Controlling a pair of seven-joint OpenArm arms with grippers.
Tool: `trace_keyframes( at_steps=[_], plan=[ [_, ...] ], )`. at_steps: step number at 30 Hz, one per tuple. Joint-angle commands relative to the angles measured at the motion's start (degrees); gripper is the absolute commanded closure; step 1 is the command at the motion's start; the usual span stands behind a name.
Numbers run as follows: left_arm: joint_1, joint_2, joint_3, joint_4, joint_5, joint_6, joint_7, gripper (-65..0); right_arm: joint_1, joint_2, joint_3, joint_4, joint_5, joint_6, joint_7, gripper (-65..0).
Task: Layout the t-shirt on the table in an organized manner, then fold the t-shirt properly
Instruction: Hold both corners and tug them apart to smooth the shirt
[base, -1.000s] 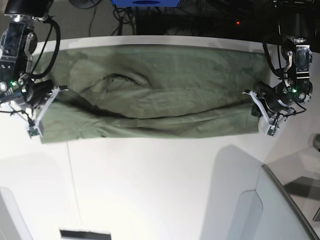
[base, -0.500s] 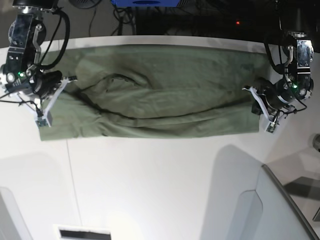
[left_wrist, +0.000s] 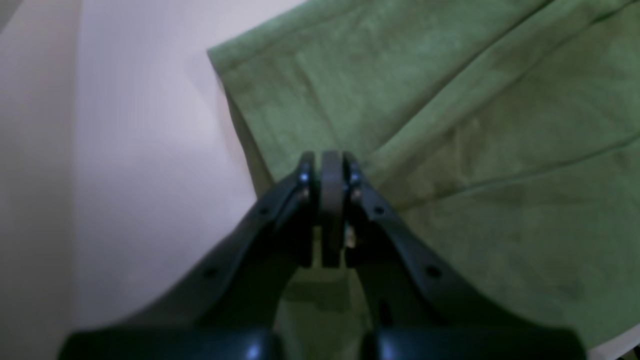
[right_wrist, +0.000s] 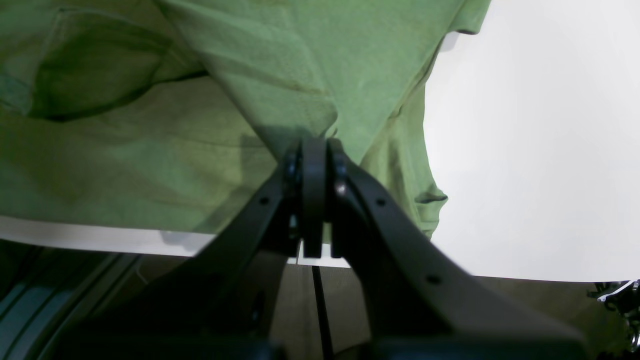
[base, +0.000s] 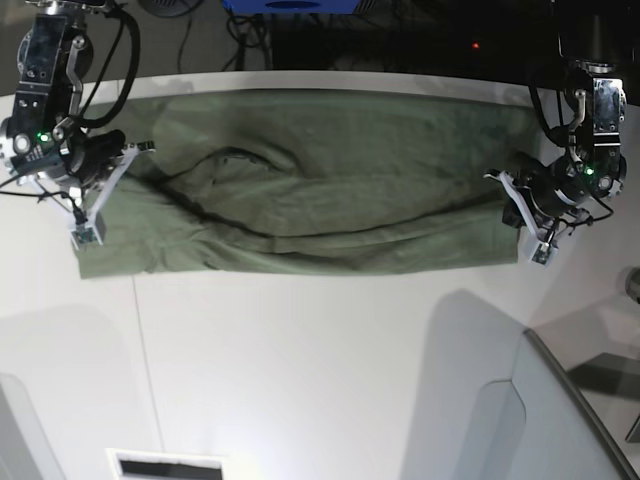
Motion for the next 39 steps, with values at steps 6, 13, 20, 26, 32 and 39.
trace_keyframes(
  at_steps=[6,13,20,26,32,39],
  plan=[
    [-0.42,-2.41,-0.55,1.38,-0.28,0.18,-0.86,0.0,0.03,-0.81,-0.07,1.30,0.09,-0.15,0.30,0.0],
    [1.34,-2.32,-0.46,0.94,-0.28,0.18,-1.12,0.0,0.03,-1.25,-0.16,1.30,0.09,-0.15,0.30,0.0],
    [1.95,-2.06,-0.37,0.85,-0.28,0.18,-1.12,0.0,-1.12,-1.25,-0.16,1.30,0.09,-0.15,0.21,0.0],
    [1.51,-2.15,-0.46,0.85,-0.28,0.27,-1.21,0.0,-1.91,-1.25,-0.16,1.04,0.09,-0.15,0.47,0.0],
    [1.95,-1.97,0.24,0.76,-0.20,0.27,-1.21,0.0,-1.64,-1.25,-0.16,0.86,0.18,-0.15,0.73,0.0],
    [1.69,-2.06,-0.20,-2.14,-0.20,0.27,-1.21,0.0,-1.56,-1.25,-0.16,0.16,0.18,-0.15,0.73,0.0]
  ],
)
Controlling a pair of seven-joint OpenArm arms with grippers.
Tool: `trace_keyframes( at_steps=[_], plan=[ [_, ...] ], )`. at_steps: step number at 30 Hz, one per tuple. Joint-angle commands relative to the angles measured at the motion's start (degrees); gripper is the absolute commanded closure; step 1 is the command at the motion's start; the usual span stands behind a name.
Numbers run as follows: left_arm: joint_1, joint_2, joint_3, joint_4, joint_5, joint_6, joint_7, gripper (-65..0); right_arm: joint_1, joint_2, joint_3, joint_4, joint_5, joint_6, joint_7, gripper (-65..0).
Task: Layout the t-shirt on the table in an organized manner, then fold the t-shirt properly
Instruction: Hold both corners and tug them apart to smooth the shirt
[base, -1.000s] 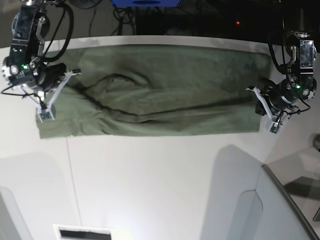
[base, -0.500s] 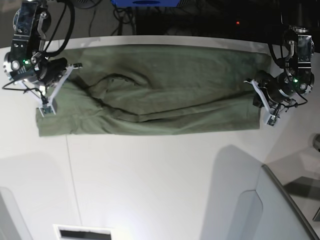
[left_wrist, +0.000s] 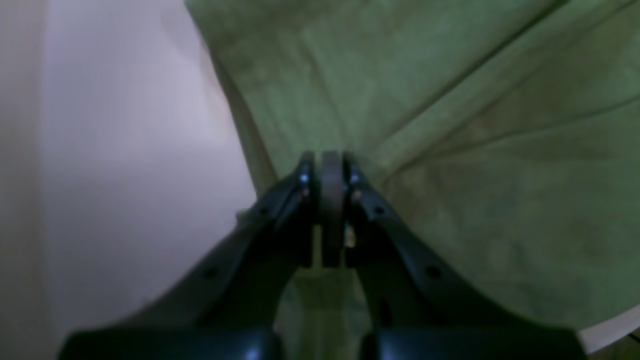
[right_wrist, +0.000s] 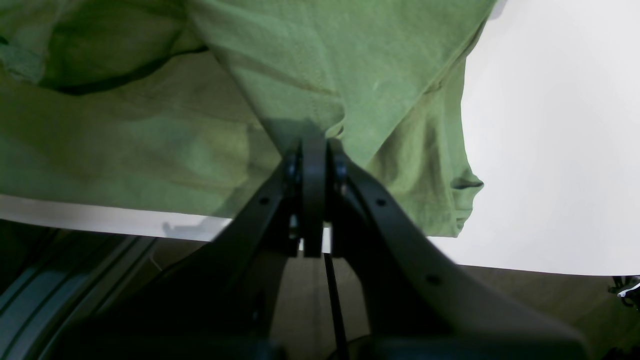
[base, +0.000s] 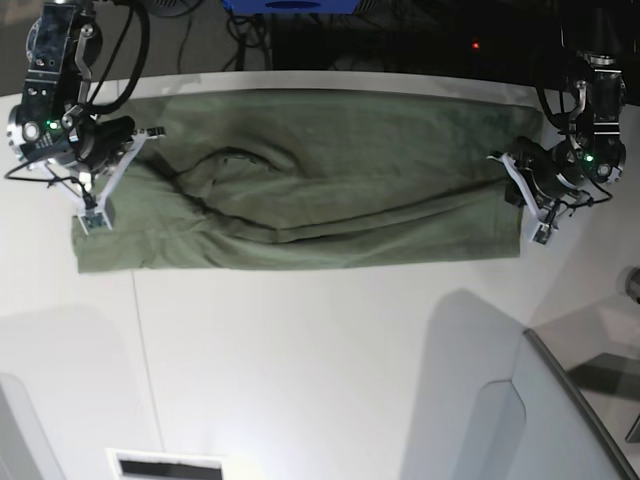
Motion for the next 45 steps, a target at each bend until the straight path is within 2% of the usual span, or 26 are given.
trace_keyframes(
  at_steps=[1,21,27,35,45],
  plan=[
    [-0.60,-1.16,-0.30,0.72,-0.20,0.27,-0.62,0.0,0.56,0.35,0.13,0.09,0.18,-0.15,0.65,0.0],
    [-2.45,-1.43,-0.22,0.46,-0.11,0.27,-0.71,0.0,1.97,0.70,0.74,-1.67,0.09,-0.15,0.74,0.0],
    [-3.95,-1.08,-0.22,-0.51,4.29,0.18,-0.71,0.0,4.17,0.79,2.85,-1.67,0.09,-0.15,0.65,0.0],
    [-4.12,-1.16,-0.48,-0.51,4.73,0.18,-0.71,0.0,4.26,2.46,4.61,-2.90,0.09,-0.15,0.74,0.0],
    [-4.21,-1.25,-0.66,-0.86,4.81,0.18,-0.71,0.0,4.26,2.19,4.61,-4.13,0.09,-0.15,0.74,0.0]
  ],
)
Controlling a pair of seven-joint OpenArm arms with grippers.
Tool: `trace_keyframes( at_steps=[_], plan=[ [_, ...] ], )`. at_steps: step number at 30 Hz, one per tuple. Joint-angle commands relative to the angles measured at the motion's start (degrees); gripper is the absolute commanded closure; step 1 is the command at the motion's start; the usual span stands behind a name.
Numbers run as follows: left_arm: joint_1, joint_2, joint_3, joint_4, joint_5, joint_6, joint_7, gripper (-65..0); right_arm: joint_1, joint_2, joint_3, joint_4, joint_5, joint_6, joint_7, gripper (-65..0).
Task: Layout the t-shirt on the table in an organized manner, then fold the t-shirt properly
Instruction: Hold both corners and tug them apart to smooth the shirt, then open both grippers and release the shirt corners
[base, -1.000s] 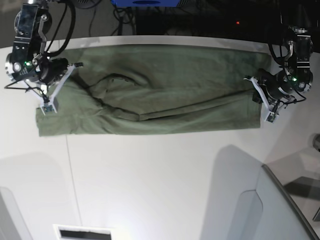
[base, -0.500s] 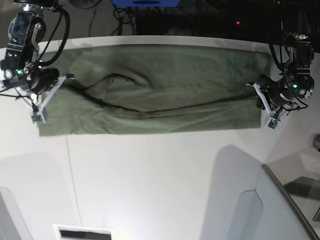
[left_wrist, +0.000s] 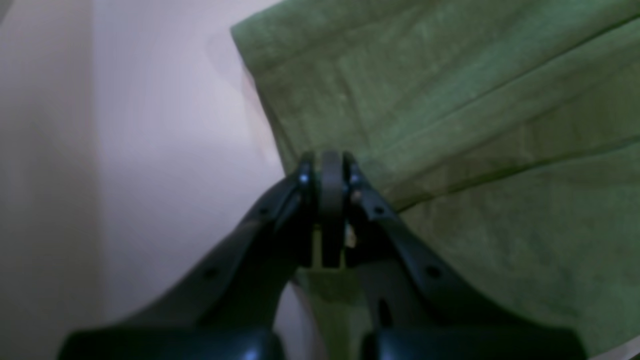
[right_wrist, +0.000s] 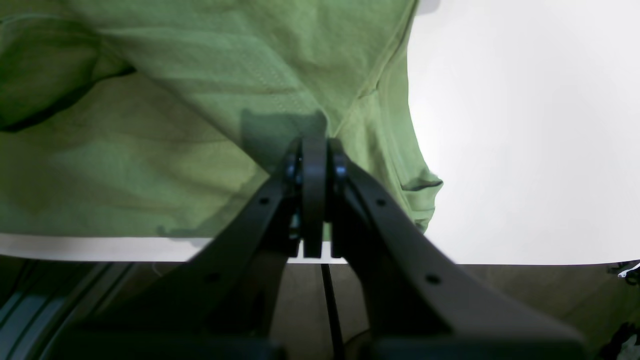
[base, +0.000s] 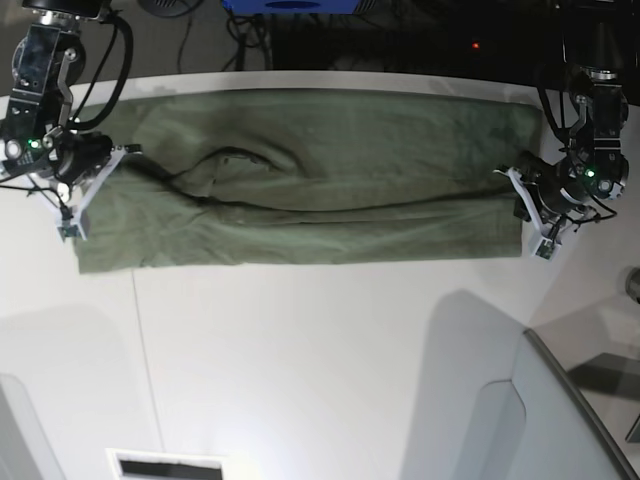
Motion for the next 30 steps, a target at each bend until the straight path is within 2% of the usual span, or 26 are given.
trace_keyframes(
  at_steps=[1,16,19,22,23,26,28,30],
  plan=[
    [-0.80,-1.14,-0.63,0.06,0.09,0.20,-0.64,0.0,0.59,0.62,0.22,0.48,0.09,-0.15,0.54,0.0],
    [-1.94,-1.06,-0.19,-1.00,0.09,0.20,-0.55,0.0,0.59,0.44,0.22,-0.05,0.09,-0.15,0.01,-1.1],
    [-1.94,-1.14,-0.19,-0.91,0.09,0.20,-0.46,0.0,0.59,0.44,0.22,-0.05,0.09,-0.15,0.01,-8.4],
    [-1.41,-1.23,-0.72,0.67,-0.08,0.20,-0.29,0.0,0.59,0.36,0.22,0.22,0.09,-0.15,0.01,-22.2],
    [-1.24,-1.23,-0.72,1.90,-0.43,0.20,-0.20,-8.2,0.59,0.36,0.31,0.39,0.09,-0.15,0.01,-27.6],
    [-0.54,-1.32,-0.90,4.89,-0.52,0.20,-0.11,-32.1,0.32,0.36,0.39,2.59,0.09,-0.15,0.01,-37.8],
    [-0.36,-1.32,-0.90,6.65,-0.52,0.20,-0.03,-44.3,0.23,0.36,0.39,4.61,0.09,-0.15,0.01,-38.9],
    [-0.36,-1.32,-2.48,7.62,-0.52,0.20,-0.03,-51.3,0.50,0.36,0.66,5.93,0.09,-0.15,0.10,-38.9]
  ],
)
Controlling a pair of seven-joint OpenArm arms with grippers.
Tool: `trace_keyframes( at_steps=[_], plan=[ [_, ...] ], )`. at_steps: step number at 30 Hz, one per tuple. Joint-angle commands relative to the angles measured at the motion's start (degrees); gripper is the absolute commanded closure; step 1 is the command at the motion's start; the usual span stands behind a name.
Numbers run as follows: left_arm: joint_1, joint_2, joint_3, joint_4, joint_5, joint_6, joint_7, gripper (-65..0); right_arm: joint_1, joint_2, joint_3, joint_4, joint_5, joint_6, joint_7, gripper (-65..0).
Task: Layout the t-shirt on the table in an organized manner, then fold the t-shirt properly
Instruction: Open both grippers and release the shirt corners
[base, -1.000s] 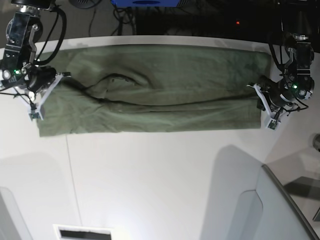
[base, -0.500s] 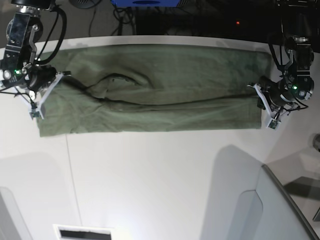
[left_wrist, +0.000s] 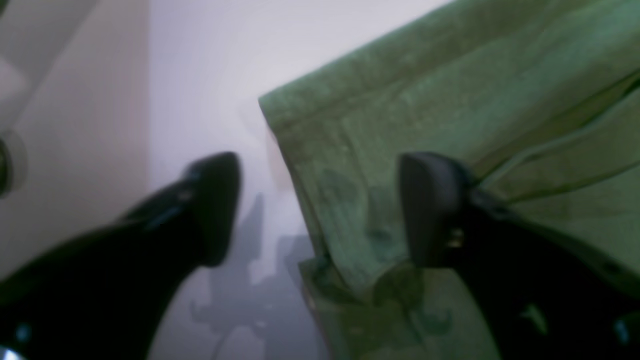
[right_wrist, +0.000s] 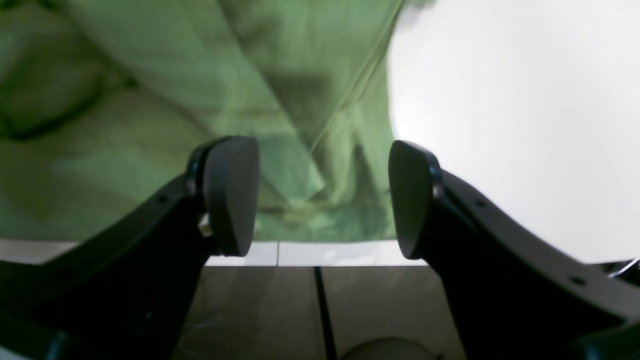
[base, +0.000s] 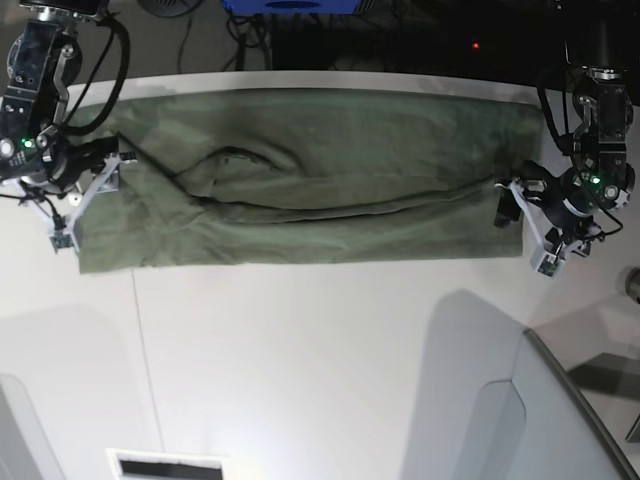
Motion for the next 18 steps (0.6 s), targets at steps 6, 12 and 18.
trace_keyframes(
  at_steps=[6,12,18],
  plan=[
    [-1.26,0.75,-11.68,3.96,-10.57,0.37,1.21,-45.9,2.32,0.40,2.50,1.50,0.27,0.31,1.06,-38.9],
    [-1.35,-0.31,-19.41,-0.61,-28.94,-4.20,3.76,-12.3,1.53,-0.83,2.42,1.23,0.36,0.31,5.11,-38.9],
    [-3.81,-0.13,-22.58,-14.06,-29.38,-14.04,3.67,0.0,0.83,-1.27,1.98,1.23,0.36,0.31,6.51,-38.9]
  ],
)
